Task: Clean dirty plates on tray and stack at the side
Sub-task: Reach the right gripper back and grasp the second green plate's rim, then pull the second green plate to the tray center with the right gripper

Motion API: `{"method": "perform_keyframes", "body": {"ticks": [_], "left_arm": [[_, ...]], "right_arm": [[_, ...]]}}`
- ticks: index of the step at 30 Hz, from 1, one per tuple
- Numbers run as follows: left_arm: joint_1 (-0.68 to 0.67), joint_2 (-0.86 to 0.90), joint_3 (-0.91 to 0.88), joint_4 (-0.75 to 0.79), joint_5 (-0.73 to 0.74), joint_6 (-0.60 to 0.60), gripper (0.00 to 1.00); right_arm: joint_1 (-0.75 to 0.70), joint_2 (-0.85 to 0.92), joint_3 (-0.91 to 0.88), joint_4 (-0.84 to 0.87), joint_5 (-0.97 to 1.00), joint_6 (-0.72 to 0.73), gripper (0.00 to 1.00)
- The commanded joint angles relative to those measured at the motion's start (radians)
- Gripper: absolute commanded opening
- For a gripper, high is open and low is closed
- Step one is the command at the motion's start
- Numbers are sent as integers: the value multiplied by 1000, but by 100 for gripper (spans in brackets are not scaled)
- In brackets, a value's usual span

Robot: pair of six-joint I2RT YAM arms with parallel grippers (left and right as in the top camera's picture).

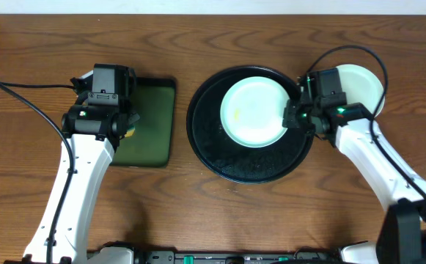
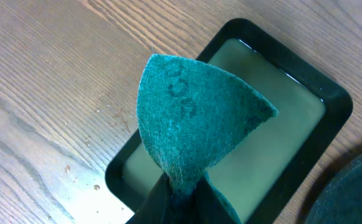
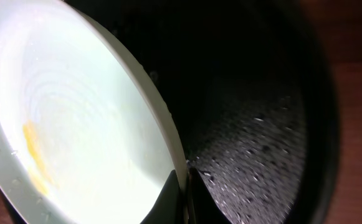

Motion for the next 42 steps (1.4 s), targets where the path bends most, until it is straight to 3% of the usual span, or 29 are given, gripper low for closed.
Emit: {"method": "perform_keyframes", "body": {"ticks": [1,10,12,15,17,31,35,39,42], "left_arm": [[5,4,-7,2,-21,10,8],[5,61,-7,3,-21,10,8],[5,75,-7,5,-21,10,8],[5,90,-7,9,-21,10,8],[5,92,-7,11,-21,10,8],[5,92,-7,17,-21,10,7],[5,92,-7,21,-21,10,8],[5,92,-8,27,26,12,8],[5,104,-8,50,134,47,8]], "right_arm": [[3,74,6,18,-42,-63,1],[-5,340,6,111,-165,-96,2],[-10,351,6,109,-164,-101,30],[-14,344,19,105,-158,-123,40],[-16,336,39,99,-148,-127,40],[-1,346,115,43,23,-205,29],[18,369,115,48,23,-212,19],[44,389,115,48,23,-212,1],[53,389,115,49,23,-212,1]]}}
